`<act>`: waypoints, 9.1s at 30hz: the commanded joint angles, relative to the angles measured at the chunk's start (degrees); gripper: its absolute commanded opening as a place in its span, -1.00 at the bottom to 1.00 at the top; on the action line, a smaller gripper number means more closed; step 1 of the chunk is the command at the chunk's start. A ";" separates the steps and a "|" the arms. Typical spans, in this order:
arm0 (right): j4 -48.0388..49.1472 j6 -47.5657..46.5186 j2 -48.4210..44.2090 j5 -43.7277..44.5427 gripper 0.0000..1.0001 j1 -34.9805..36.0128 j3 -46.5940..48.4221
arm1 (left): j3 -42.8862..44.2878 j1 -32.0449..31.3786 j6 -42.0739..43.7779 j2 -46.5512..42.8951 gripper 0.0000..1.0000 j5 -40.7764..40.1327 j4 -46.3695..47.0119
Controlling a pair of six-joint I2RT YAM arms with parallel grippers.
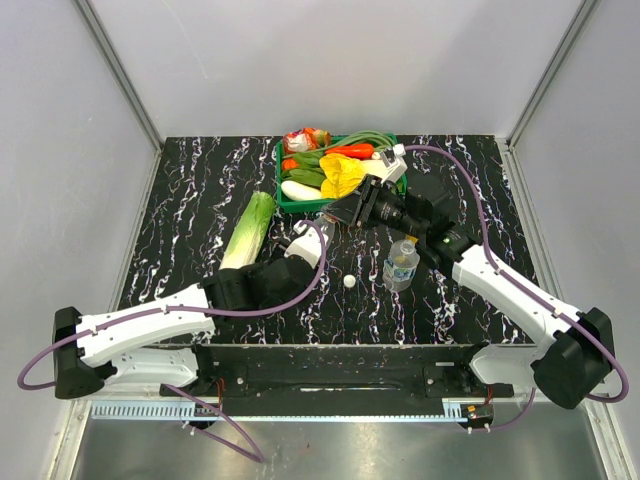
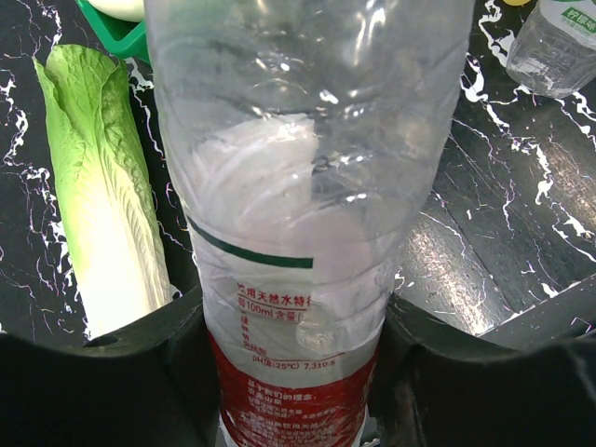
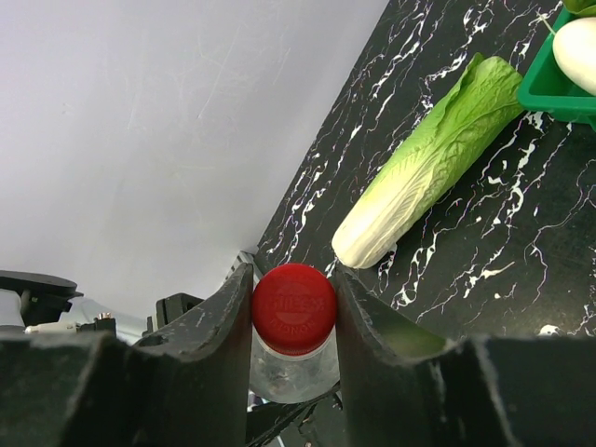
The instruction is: Unscrew the bottle caps
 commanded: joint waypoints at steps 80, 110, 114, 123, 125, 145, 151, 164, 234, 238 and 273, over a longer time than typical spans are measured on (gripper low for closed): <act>-0.90 -8.33 -12.58 4.12 1.00 -0.41 -2.05 | -6.64 13.68 3.00 -12.73 -0.67 24.30 10.63; 2.62 -0.85 -0.71 -4.76 0.08 -0.59 1.82 | 0.84 -3.47 0.54 1.07 -0.78 -7.80 0.43; 2.62 -1.29 -0.53 -4.85 -0.11 -0.50 1.90 | 1.01 -4.00 0.36 1.86 -0.78 -8.86 -0.45; 2.97 -4.19 -1.23 -5.20 -1.00 -0.50 1.11 | -0.30 -3.91 0.62 2.57 -0.82 -5.26 2.17; 2.71 -5.07 -1.85 -4.68 -1.00 -0.50 0.76 | -1.27 -3.38 1.06 1.43 -0.83 -2.72 3.93; 3.05 -14.47 -8.35 -10.38 -1.00 -0.85 -0.38 | -15.24 19.20 -0.68 -13.95 -0.80 60.71 29.67; 6.92 -15.35 -10.64 -14.07 -1.00 -1.03 -1.96 | -18.14 22.54 -4.11 -16.51 -0.76 77.60 37.77; 11.58 -16.06 -18.28 -13.73 -1.00 -1.03 -5.56 | -20.43 23.51 -9.56 -15.81 -0.70 90.10 50.51; -20.85 -20.63 19.34 14.40 0.99 -1.12 12.28 | -26.32 54.28 -19.24 -23.19 -0.73 87.56 45.95; -20.85 -19.40 16.35 13.52 0.99 -1.12 11.84 | -26.32 54.28 -19.24 -23.19 -0.73 87.82 45.95; 9.73 -1.82 8.34 -22.77 0.76 -1.12 9.11 | -22.98 40.57 -16.69 -15.46 -0.72 88.79 46.57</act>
